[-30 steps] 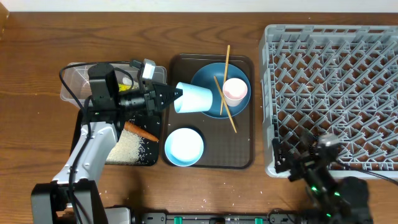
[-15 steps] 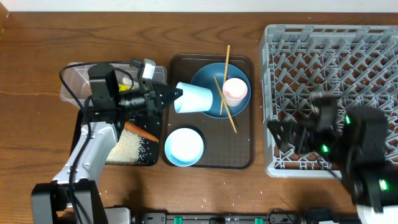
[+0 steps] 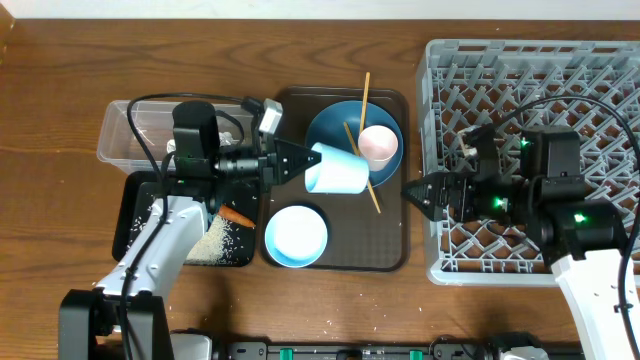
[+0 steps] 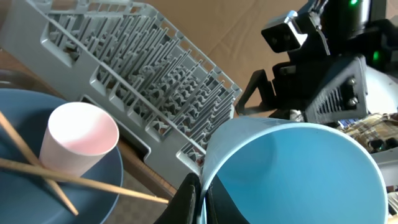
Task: Sort waste into correct bins and load items into the dishwasher rack
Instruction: 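Move the right gripper from the rack toward the held cup, then grasp the light-blue cup with the right gripper from the left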
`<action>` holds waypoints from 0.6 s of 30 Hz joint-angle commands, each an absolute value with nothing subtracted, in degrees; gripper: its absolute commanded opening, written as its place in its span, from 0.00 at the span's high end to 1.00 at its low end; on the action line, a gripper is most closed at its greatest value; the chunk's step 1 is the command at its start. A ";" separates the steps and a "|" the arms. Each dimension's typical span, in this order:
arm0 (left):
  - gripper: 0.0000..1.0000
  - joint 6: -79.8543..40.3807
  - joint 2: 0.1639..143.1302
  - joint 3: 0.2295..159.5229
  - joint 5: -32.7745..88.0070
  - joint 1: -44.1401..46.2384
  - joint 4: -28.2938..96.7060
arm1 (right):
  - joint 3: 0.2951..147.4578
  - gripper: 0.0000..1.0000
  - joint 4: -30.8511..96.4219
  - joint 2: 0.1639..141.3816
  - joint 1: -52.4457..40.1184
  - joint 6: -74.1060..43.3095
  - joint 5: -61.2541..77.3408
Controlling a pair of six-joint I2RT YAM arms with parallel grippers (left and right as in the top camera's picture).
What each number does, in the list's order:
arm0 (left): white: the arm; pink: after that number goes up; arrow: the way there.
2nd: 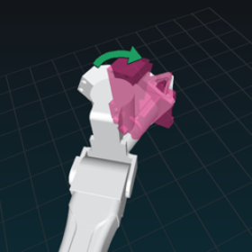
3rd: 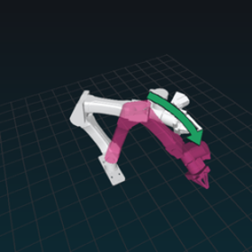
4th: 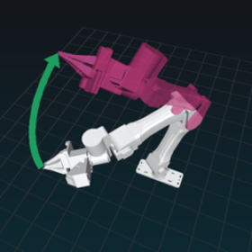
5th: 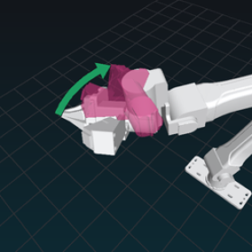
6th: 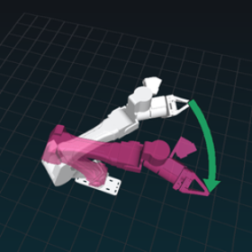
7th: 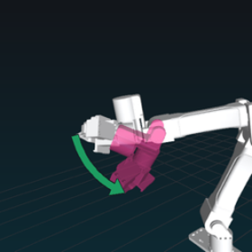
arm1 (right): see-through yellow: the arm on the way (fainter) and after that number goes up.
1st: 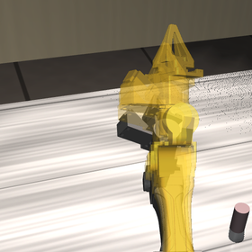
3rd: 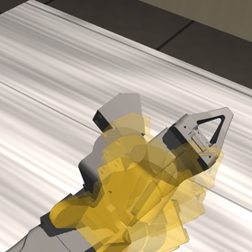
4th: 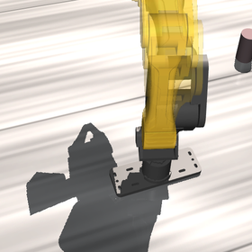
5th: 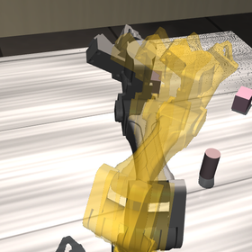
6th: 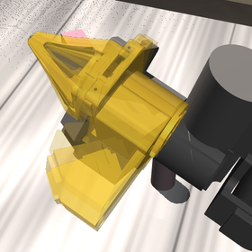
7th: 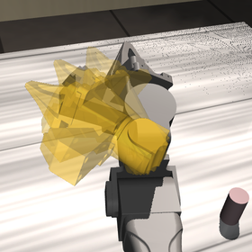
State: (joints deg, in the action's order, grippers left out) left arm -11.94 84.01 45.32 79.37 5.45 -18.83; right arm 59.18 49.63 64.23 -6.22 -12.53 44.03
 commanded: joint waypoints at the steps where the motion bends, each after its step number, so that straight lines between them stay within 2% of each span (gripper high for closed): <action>1: 0.94 -15.33 83.48 45.23 80.62 6.37 -20.36 | 60.20 0.01 49.43 65.17 -7.11 -6.59 51.09; 10: 0.94 -15.35 83.48 45.23 84.62 9.74 -23.86 | 60.20 0.01 48.58 67.99 -9.17 4.12 57.28; 18: 0.94 -18.13 83.48 45.23 87.05 9.96 -27.57 | 60.20 0.01 46.09 69.87 -11.40 8.88 63.96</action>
